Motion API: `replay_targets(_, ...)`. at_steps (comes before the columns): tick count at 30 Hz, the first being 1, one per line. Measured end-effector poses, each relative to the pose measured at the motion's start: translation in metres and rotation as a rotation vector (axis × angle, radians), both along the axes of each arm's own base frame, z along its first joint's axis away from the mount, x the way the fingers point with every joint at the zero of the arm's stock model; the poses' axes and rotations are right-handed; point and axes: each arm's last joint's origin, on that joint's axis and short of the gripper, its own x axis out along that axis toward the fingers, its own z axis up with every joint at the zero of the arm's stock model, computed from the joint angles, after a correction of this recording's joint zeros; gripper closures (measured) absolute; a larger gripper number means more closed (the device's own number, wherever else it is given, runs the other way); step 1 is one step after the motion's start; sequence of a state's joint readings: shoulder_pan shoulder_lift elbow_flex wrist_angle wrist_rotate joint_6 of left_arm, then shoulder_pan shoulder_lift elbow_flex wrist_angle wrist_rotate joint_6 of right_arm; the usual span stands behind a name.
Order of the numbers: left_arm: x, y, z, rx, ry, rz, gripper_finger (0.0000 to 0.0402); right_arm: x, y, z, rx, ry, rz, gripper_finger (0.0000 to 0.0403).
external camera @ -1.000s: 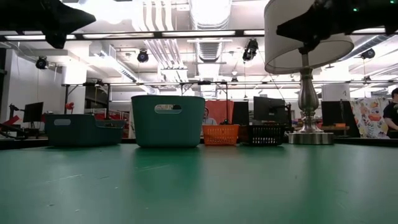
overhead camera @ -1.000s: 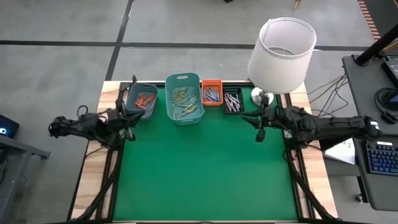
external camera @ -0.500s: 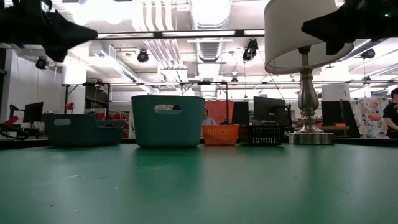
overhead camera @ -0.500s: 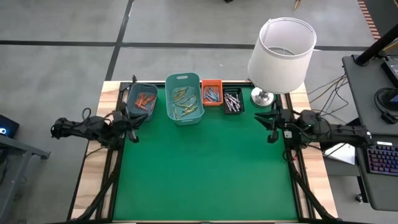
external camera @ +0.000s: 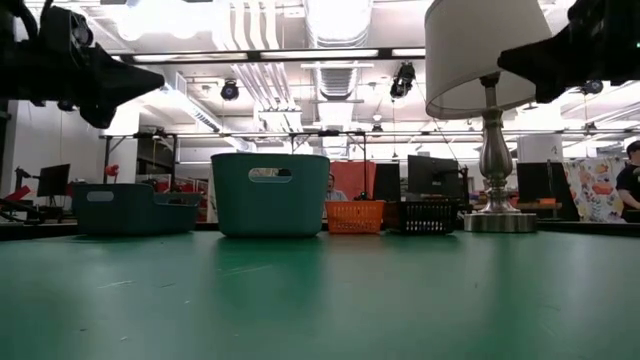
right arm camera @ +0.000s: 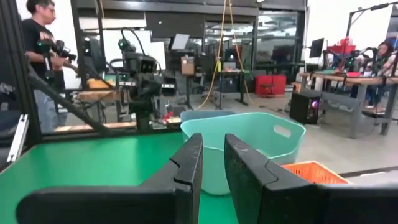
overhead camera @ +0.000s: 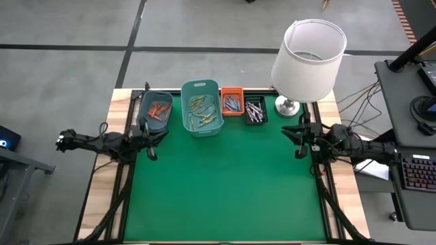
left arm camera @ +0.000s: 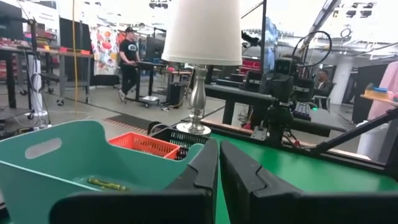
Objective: Sort crayons
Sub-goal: Return to Home Position
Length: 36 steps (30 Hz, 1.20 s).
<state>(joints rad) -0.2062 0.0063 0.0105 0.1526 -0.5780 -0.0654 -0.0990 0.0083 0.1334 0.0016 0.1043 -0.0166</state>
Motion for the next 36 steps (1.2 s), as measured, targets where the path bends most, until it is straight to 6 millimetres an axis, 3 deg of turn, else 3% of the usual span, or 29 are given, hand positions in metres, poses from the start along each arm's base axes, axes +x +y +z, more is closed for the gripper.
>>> replay_targets(9,0.001,0.0,-0.003,-0.019,0.02,-0.008,0.0401,0.01,0.0,-0.038,0.025,0.087,0.021,0.0346)
replay_targets(18,0.003,0.0,-0.009,-0.028,0.085,0.009,0.0401,0.011,-0.001,-0.039,-0.026,0.107,-0.012,0.0346)
replay_targets(28,-0.003,0.009,-0.008,-0.073,0.078,0.399,0.0401,0.011,-0.001,-0.039,-0.024,0.114,-0.013,0.0346)
replay_targets(36,-0.002,0.009,-0.009,-0.078,0.085,0.419,0.0401,0.011,-0.001,-0.039,-0.024,0.115,-0.013,0.0346)
